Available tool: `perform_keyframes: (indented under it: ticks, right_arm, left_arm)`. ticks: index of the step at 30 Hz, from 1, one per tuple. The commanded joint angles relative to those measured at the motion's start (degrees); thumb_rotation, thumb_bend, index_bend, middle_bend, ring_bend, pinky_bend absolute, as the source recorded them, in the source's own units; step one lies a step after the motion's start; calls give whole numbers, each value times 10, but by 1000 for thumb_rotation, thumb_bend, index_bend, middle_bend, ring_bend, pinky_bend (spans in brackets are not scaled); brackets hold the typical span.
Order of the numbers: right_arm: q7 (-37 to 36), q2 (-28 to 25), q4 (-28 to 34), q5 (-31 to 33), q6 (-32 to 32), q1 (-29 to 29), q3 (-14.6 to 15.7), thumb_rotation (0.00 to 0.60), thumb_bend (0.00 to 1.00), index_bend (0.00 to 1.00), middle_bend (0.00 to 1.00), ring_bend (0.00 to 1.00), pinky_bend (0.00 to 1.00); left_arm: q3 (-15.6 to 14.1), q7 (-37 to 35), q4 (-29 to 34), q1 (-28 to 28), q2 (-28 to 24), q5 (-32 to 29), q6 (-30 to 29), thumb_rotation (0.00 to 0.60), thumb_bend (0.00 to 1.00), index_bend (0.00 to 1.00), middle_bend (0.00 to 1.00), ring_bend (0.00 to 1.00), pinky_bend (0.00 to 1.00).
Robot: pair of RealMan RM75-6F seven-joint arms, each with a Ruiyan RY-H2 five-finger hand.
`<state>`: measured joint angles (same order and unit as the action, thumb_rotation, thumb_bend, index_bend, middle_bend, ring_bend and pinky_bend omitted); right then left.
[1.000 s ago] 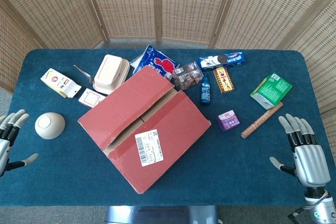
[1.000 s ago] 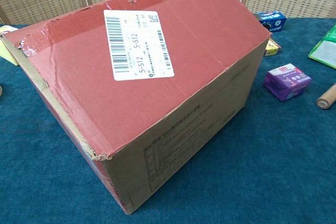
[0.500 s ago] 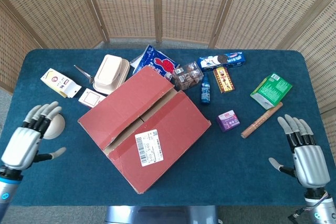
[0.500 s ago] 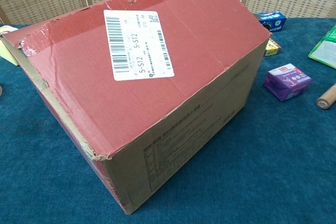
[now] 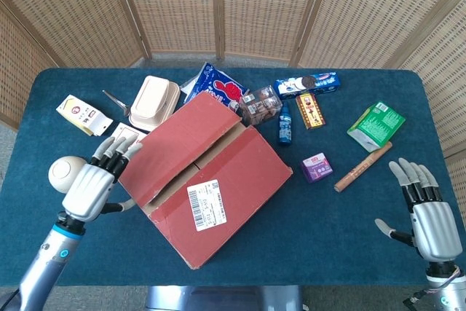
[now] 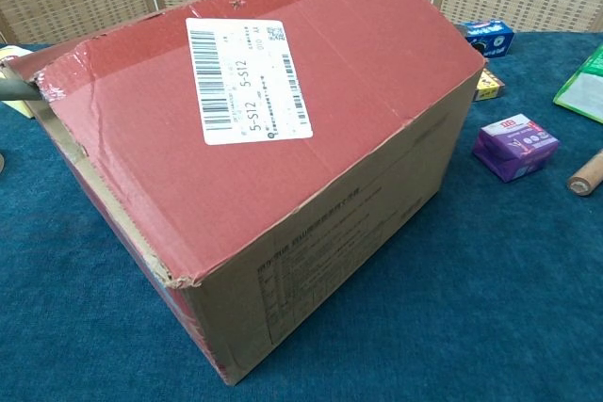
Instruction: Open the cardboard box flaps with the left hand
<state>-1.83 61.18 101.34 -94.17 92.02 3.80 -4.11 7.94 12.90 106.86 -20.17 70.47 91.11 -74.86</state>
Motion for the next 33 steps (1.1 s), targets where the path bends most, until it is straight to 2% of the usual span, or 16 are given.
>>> perform_keyframes:
  ticks: [1,6,10,13,23,27,33]
  right_arm:
    - [-2,-1,0,0,0,0,-1,600,0,0,0,0,0]
    - [-6,-3,1,0,-1,0,0,600,0,0,0,0,0]
    - [-12,-4,2,-2,-1,0,1,600,0,0,0,0,0]
    - [-15,-6,2,-5,-1,0,3,600,0,0,0,0,0]
    - [-20,-9,5,-9,0,-1,6,600,0,0,0,0,0]
    - [-18,-8,6,-10,-4,1,6,600,0,0,0,0,0]
    - [-17,-8,6,-8,-5,1,6,600,0,0,0,0,0]
  left_arm:
    - [5,10,-7,-8,11,-9,4,600,122,0,0,0,0]
    - [8,12,-14,-14,21,-13,2,600,133,0,0,0,0]
    - [16,-2,-21,-10,19,-2,-29,600,256,0,0,0,0]
    - [23,-17,-26,-5,7,6,-51,600,293,0,0,0,0]
    - [64,-43,-58,-13,-26,-17,-75,600,293,0,0,0,0]
    - [90,-49,-95,-30,-37,-49,-62,600,293,0,0,0,0]
    - [106,-63,-115,-39,-49,-68,-60,600,294,0,0,0,0]
